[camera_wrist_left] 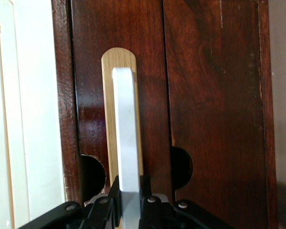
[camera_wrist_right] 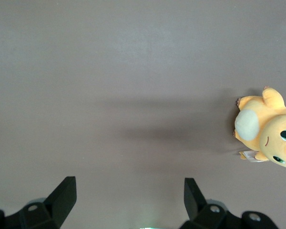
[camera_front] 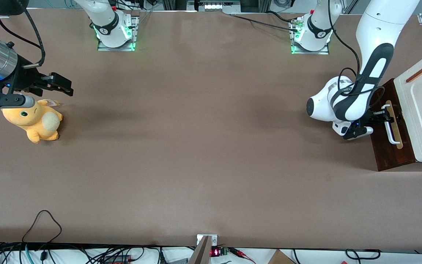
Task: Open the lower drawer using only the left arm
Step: 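Pull the handle with the left gripper, sliding the drawer out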
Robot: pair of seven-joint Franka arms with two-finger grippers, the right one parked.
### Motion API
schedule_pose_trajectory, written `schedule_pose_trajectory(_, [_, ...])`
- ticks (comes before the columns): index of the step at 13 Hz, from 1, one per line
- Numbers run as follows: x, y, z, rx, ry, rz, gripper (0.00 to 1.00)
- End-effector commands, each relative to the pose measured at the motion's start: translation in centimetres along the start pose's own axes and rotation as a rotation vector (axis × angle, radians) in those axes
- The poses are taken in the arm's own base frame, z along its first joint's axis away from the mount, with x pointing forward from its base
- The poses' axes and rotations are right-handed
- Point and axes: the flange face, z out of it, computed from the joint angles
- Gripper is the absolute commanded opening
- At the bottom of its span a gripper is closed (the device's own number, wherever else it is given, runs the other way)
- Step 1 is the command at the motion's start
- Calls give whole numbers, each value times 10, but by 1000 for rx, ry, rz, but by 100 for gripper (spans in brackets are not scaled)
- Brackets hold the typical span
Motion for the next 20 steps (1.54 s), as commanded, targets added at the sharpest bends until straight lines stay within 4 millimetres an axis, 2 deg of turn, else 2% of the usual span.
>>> schedule_pose_trajectory(1, [5,1,-8,1,42,29,0])
schedule_pose_trajectory(10, [4,9,-99,-20,137,56,0])
schedule_pose_trajectory(11, [2,10,-115,-34,140,55,0])
schedule_pose_trajectory(15, [1,12,-117,-36,139,63,1])
schedule_pose_trajectory(16, [1,12,-117,-36,139,63,10])
schedule_pose_trajectory(18, [1,12,-116,-39,136,67,97])
schedule_pose_trajectory(20, [0,11,-118,-67,101,55,99])
